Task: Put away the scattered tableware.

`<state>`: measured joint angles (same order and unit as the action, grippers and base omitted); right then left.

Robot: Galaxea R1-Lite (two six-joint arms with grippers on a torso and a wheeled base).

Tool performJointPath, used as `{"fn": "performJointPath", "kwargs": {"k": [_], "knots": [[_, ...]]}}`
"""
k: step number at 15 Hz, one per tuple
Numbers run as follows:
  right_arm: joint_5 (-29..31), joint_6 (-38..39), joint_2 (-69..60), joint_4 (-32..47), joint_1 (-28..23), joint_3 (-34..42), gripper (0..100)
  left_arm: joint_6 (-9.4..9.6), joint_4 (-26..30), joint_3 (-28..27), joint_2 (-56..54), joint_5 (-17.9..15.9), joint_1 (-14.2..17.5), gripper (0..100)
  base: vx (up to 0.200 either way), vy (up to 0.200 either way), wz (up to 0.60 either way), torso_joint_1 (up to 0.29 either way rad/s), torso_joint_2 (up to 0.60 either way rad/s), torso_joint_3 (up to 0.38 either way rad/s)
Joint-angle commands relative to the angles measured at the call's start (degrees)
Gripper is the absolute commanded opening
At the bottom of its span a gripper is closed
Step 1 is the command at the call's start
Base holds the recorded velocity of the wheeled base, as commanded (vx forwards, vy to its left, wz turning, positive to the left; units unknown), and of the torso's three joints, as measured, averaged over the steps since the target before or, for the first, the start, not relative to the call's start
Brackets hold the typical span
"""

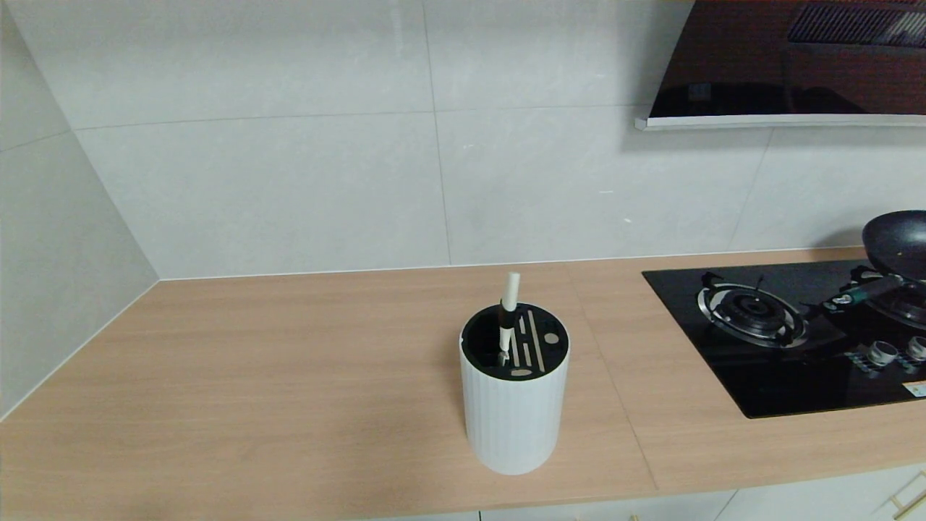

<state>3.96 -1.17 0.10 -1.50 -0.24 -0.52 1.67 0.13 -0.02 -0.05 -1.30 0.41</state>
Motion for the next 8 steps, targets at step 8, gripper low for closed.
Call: {"fn": "performJointPath", "kwargs": {"k": [8], "knots": [[-2.8, 0.9, 0.0, 1.8, 0.2, 0.3, 100, -1.32, -0.1, 0.0, 0.0, 0.1, 0.0, 100, 0.000, 0.000, 0.00, 0.000, 0.00, 0.000]]}}
